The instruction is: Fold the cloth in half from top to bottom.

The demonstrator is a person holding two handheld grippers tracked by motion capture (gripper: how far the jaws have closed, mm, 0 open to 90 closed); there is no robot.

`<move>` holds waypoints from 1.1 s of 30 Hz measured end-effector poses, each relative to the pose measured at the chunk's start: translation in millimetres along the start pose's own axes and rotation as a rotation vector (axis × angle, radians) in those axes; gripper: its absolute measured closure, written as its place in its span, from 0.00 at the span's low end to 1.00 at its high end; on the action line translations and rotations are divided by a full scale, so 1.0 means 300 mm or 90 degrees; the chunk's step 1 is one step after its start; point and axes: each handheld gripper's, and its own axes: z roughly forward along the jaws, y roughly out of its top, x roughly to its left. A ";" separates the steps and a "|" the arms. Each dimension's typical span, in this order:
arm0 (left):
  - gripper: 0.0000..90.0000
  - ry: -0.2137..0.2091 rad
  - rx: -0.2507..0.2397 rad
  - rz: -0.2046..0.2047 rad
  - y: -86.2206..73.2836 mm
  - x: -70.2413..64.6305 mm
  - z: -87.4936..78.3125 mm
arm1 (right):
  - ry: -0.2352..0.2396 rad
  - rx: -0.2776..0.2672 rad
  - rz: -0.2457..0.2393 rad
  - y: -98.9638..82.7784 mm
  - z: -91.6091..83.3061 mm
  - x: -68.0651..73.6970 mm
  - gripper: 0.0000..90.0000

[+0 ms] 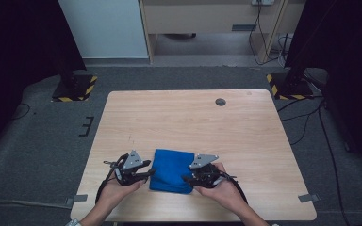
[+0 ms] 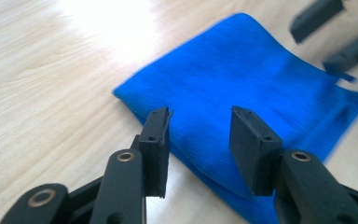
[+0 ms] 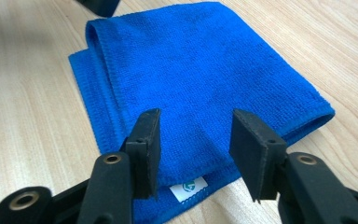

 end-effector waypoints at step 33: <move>0.30 0.024 -0.005 -0.007 -0.003 -0.008 -0.005 | -0.055 -0.034 0.027 0.014 -0.012 -0.057 0.19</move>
